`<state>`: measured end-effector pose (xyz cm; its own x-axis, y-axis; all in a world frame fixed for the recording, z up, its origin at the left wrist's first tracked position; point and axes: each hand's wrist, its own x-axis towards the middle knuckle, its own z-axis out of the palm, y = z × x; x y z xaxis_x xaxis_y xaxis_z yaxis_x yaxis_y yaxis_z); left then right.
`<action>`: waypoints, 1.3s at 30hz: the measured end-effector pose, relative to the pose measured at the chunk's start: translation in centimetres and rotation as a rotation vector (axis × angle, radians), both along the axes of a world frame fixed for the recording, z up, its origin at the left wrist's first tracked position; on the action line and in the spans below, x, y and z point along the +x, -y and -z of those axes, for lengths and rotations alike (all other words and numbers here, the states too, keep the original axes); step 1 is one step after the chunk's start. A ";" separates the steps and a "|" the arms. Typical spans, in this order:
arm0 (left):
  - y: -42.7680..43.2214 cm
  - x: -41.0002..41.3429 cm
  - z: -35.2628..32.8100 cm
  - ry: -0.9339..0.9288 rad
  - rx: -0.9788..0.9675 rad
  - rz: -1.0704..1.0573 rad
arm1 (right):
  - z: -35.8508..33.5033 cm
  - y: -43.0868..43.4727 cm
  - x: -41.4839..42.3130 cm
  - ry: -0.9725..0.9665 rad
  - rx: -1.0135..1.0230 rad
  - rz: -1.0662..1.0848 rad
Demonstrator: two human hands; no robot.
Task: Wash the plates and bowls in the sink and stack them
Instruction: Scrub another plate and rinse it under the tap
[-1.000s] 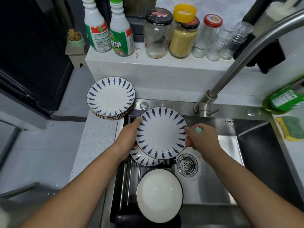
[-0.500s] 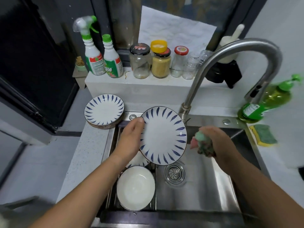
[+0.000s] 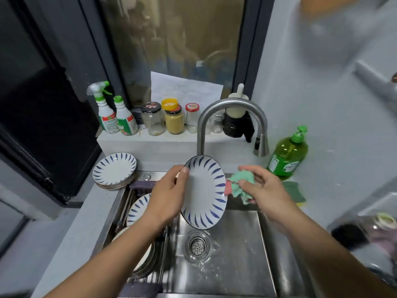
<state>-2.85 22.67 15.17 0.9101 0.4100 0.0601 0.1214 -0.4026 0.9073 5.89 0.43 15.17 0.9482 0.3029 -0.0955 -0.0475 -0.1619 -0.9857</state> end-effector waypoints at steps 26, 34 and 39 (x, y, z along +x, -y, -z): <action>3.2 -4.7 -1.5 0.068 -0.658 -0.141 | -6.1 -4.6 -6.6 0.805 -0.932 -0.743; 1.6 -4.1 -3.3 0.121 -0.523 -0.060 | -6.1 -5.9 -6.4 0.676 -0.749 -0.631; 0.2 -3.5 -4.1 0.074 -0.666 -0.113 | -7.7 -6.5 -7.7 0.761 -0.606 -0.855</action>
